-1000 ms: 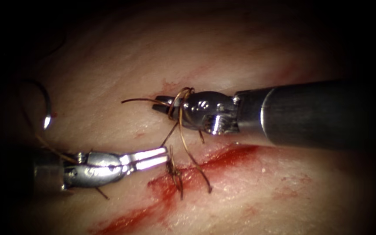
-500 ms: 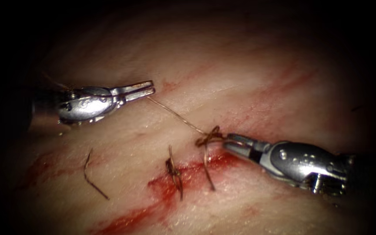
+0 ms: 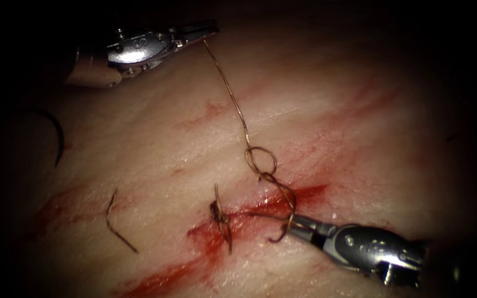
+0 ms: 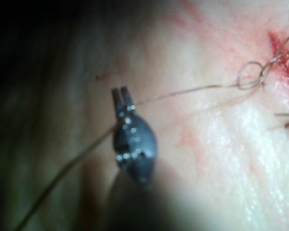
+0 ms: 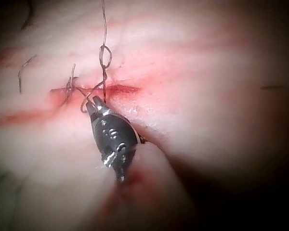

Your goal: Wound Closure

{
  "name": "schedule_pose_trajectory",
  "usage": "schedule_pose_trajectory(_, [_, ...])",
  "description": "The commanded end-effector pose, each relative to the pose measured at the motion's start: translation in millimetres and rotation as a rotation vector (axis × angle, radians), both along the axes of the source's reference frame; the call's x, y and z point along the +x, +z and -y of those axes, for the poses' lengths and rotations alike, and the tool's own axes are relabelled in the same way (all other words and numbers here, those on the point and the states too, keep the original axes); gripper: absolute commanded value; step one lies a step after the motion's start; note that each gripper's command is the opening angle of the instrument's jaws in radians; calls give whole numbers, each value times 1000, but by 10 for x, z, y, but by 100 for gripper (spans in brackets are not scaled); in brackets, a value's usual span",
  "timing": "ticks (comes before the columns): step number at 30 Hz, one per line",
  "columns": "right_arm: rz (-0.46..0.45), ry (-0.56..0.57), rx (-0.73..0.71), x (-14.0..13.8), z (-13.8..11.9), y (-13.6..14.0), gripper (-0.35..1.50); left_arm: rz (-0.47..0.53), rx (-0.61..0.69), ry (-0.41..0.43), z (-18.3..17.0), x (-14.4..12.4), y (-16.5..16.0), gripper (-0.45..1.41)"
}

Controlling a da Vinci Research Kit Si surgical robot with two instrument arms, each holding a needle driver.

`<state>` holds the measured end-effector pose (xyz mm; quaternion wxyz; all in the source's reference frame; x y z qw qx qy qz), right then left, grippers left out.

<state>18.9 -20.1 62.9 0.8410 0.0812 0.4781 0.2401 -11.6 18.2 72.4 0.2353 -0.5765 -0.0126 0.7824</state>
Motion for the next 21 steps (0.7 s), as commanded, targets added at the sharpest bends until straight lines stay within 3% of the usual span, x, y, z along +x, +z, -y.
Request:
schedule_pose_trajectory(1, [-24,-26,27,12,22,4,-35,-2,-4,2,-7,-8,5,-45])
schedule_pose_trajectory(7, [-61,-107,54,13,50,-20,-35,-9,-6,3,-36,-19,1,-45])
schedule_pose_trajectory(21, [-151,-267,116,39,94,-62,-35,-26,0,-14,-91,-10,17,-45])
